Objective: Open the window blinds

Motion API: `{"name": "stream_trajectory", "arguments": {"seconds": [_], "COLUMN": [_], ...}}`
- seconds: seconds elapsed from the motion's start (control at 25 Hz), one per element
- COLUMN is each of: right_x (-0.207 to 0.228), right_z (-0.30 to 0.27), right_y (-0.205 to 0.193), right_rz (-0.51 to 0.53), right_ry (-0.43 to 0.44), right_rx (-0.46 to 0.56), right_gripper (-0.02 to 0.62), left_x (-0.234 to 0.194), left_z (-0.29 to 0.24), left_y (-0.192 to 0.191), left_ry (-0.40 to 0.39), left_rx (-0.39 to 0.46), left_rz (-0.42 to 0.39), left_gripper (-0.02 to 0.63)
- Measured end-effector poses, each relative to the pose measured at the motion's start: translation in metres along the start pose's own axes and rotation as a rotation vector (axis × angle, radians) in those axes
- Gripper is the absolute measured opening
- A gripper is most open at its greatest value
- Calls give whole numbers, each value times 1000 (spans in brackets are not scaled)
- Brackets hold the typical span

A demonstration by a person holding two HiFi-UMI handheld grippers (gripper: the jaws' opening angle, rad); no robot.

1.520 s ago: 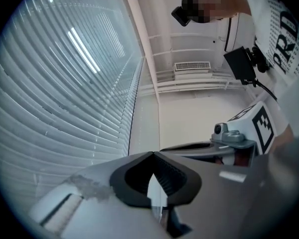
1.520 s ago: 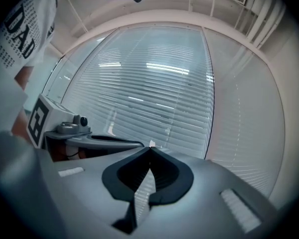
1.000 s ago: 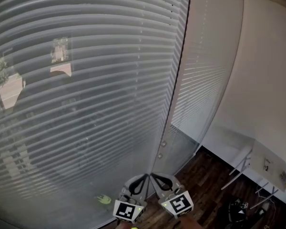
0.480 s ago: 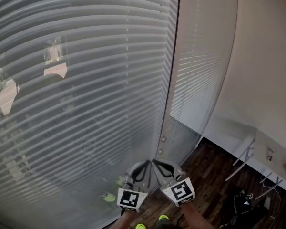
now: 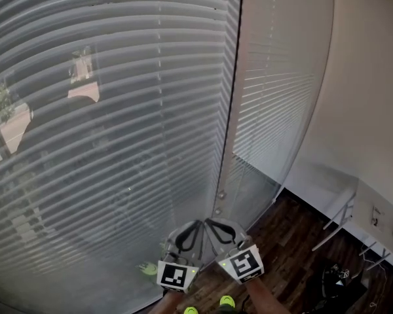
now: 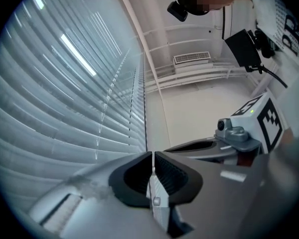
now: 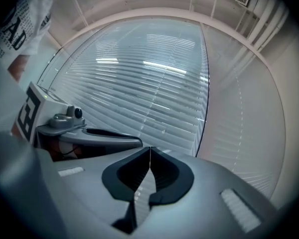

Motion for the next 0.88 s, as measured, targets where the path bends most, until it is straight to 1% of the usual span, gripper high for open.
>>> {"name": "stream_trajectory", "arguments": {"seconds": [0.12, 0.24, 0.32, 0.44, 0.52, 0.64, 0.68, 0.8, 0.88], "right_x": [8, 26, 38, 50, 55, 65, 70, 81, 83], "right_z": [0, -3, -5, -4, -2, -2, -3, -5, -4], "right_y": [-7, -10, -17, -27, -30, -34, -34, -39, -43], "right_rz": [5, 20, 27, 52, 70, 67, 72, 89, 106], "right_ry": [21, 37, 54, 74, 80, 75, 71, 49, 36], "right_rx": [5, -18, -23, -40, -60, -58, -61, -86, -94], "right_gripper": [9, 9, 9, 11, 37, 67, 71, 72, 75], "left_x": [4, 9, 11, 16, 20, 22, 22, 27, 31], "left_z": [-6, -22, -33, -44, -46, -56, -61, -71, -72], "left_y": [-8, -12, -18, -26, -27, -29, -29, -31, -33], "left_ry": [24, 43, 56, 76, 95, 114, 118, 123, 133], "left_rx": [-11, -18, -20, -17, -12, -18, -23, -28, -38], "left_rz": [-4, 5, 5, -13, -38, -65, -66, -97, -114], "left_gripper": [14, -6, -8, -8, -8, -2, 15, 14, 32]}}
Point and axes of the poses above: the fingertips, and each gripper's own axes: z backward along the fingers, x to its right, y out of its top, the point moved 10 cm from there along z, backward along the fingers, and after that the axes turned 7 degrees about y, right-handed, at the moved point
